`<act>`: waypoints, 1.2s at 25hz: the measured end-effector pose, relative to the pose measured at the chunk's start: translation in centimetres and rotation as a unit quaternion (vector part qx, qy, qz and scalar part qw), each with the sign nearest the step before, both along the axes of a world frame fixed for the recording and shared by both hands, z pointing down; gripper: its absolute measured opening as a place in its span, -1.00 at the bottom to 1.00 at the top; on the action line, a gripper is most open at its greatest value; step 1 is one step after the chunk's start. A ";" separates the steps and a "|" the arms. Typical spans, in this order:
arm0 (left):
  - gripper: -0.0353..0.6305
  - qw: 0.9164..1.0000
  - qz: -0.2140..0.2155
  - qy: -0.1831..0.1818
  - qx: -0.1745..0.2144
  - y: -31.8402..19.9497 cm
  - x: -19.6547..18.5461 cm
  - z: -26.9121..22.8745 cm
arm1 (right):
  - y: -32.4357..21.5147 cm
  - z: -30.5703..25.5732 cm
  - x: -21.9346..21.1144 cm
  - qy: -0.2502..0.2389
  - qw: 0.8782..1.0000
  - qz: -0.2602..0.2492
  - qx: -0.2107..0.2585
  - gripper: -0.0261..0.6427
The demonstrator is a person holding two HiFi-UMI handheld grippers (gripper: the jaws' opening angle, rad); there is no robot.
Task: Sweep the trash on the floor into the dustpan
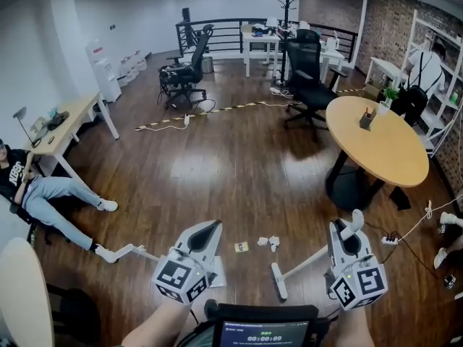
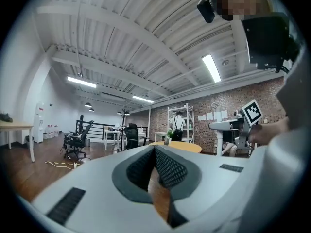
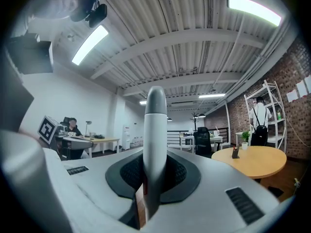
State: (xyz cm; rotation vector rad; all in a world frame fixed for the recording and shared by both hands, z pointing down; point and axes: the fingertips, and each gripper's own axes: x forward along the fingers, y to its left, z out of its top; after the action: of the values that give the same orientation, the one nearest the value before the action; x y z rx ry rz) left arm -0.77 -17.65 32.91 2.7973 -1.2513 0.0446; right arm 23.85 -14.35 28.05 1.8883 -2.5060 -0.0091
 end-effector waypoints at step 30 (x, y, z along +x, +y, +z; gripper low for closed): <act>-0.88 0.998 -0.049 0.027 -0.024 6.3 0.1 -3.1 | 5.5 -3.2 5.2 -0.012 1.000 0.010 0.011 -0.75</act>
State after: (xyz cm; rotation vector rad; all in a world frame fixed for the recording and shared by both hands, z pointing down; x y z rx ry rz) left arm -0.64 -11.34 29.80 2.6738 -1.3535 -0.0063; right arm 29.04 -8.81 24.86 1.9340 -2.5117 -0.0139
